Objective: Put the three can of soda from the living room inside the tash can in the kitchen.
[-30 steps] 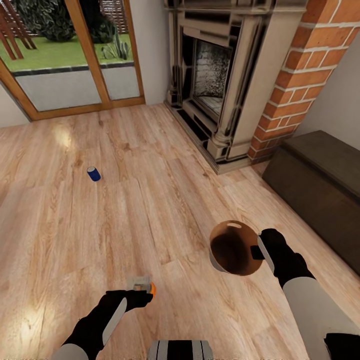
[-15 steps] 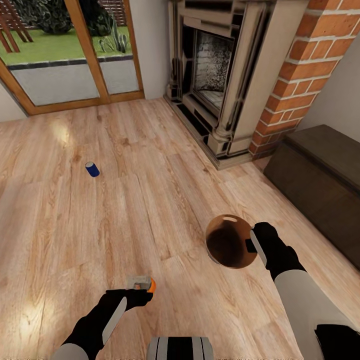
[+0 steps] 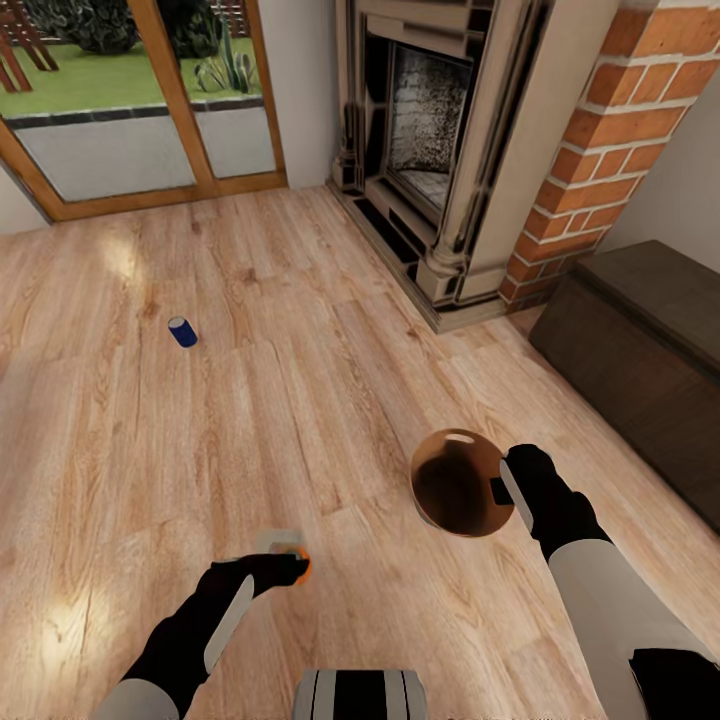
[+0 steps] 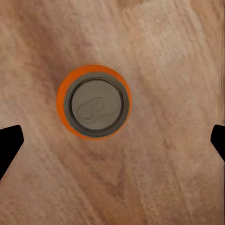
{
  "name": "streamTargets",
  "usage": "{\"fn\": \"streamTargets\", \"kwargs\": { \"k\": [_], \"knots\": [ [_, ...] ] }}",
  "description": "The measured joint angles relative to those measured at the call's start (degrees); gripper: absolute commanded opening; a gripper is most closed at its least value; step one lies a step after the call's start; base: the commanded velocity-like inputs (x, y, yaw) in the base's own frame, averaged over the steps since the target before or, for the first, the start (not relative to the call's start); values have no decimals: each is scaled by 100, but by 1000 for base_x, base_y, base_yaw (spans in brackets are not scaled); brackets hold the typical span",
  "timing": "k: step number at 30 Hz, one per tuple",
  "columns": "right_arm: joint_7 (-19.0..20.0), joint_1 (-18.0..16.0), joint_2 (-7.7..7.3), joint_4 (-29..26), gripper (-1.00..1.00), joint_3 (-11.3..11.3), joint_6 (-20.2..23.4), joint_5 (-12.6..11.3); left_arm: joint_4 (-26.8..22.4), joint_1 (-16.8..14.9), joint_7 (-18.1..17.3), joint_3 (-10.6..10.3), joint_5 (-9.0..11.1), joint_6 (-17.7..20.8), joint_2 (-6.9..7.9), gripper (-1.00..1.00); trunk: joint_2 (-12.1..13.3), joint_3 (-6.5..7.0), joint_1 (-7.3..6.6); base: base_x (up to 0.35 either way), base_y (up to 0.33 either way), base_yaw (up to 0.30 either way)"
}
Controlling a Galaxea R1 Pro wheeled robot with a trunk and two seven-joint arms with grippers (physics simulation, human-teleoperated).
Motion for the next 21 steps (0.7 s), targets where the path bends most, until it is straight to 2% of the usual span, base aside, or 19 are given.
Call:
{"fn": "streamTargets", "kwargs": {
  "k": [6,14,21],
  "knots": [
    [0,0,0,1,-100,8,0,2,-466,2,-1,0,-7,51,8,100,0,-54,0,0,0,0],
    [0,0,0,2,-100,15,0,2,-571,7,78,0,-13,53,5,100,0,-126,0,0,0,0],
    [0,1,0,9,-100,16,0,5,-552,8,103,0,-15,53,2,100,-279,-314,154,0,0,0]
  ]
}}
